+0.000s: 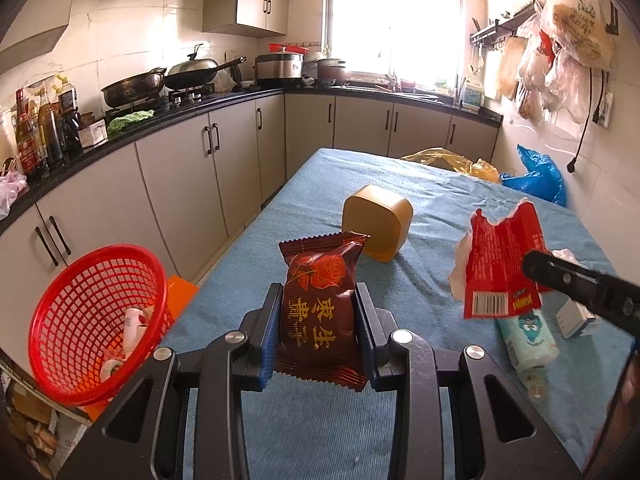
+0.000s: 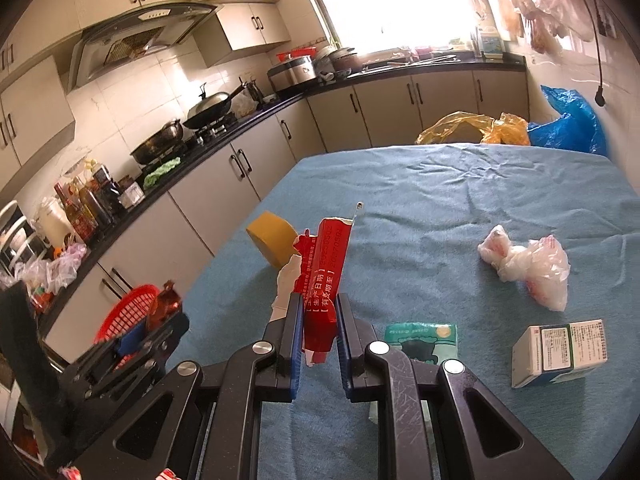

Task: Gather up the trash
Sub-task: 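Carry the wrapper and snack packet to the red basket and open both tools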

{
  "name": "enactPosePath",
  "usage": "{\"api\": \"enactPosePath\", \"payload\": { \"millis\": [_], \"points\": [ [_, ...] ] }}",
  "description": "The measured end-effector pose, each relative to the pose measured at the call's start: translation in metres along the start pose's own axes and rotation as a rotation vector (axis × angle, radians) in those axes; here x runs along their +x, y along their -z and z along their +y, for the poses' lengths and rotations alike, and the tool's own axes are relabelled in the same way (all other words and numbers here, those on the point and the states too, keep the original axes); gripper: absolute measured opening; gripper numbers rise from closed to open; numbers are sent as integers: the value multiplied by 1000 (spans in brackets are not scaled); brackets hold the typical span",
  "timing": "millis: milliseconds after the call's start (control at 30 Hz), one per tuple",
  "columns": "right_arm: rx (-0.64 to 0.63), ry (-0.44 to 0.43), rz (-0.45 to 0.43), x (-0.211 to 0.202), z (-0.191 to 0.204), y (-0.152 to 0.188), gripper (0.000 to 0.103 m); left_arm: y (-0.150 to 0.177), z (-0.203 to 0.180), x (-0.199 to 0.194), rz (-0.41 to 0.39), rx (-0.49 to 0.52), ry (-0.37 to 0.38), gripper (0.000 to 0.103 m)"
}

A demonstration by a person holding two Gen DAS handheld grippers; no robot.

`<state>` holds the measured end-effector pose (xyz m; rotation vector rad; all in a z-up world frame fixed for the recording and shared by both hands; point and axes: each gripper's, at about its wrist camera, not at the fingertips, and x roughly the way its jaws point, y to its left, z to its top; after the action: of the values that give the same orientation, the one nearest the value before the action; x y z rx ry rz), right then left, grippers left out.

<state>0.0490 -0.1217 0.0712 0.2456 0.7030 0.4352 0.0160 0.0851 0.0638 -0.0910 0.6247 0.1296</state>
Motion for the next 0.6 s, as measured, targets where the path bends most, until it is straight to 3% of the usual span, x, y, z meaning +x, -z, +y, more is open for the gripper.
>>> {"api": "enactPosePath", "payload": {
  "millis": [300,600],
  "points": [
    [-20,-73,0,-10,38,-6,16,-14,46,-35,-48,-66,-21,33],
    [-91,-154,52,7,103,-6,16,-16,123,-56,-71,-161,-88,33]
  ]
}}
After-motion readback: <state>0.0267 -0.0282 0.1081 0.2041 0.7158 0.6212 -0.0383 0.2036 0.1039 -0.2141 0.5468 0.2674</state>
